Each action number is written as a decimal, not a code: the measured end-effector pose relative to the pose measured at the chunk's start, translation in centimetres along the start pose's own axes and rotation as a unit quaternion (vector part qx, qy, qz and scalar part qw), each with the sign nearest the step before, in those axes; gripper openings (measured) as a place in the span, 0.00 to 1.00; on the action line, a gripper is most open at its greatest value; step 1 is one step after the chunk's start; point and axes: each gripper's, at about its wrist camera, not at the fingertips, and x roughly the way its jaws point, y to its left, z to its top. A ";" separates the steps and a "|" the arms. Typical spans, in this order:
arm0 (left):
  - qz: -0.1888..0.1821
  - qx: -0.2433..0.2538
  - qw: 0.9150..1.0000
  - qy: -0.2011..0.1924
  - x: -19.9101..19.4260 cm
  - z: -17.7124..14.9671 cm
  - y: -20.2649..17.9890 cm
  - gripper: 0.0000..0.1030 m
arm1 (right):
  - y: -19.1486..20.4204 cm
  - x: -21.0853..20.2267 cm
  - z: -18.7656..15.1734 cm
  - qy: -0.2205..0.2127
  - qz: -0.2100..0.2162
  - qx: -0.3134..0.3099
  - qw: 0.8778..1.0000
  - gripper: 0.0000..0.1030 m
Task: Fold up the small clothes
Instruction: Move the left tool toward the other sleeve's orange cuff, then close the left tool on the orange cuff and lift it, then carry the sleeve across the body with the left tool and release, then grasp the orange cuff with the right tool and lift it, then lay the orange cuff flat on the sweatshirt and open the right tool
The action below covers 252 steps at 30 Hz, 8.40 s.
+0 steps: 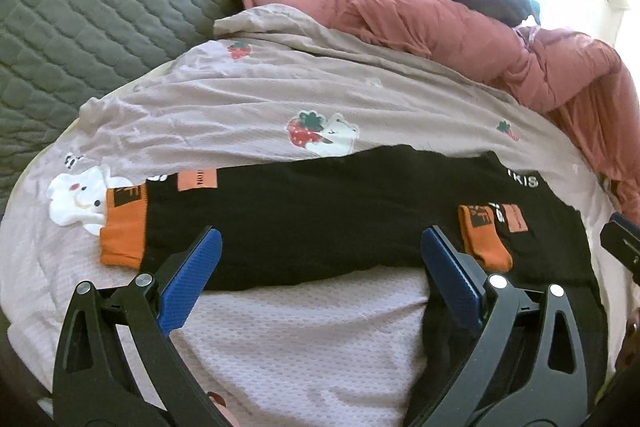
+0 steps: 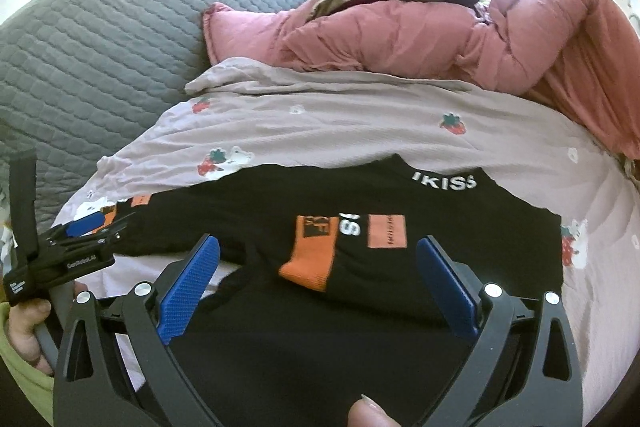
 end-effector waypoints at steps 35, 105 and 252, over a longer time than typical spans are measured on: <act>0.081 -0.161 0.984 0.014 1.6 -1.1 11.0 0.91 | 8.6 6.1 1.6 0.022 0.053 -0.064 0.996 0.96; -0.135 -0.014 0.988 -0.072 -2.4 2.2 -7.6 0.05 | -8.9 0.0 -1.8 0.004 0.014 0.144 0.989 0.95; -0.107 0.133 0.985 0.030 8.0 -0.7 -15.8 0.63 | -19.0 2.3 -4.4 0.003 -0.168 0.108 0.980 0.13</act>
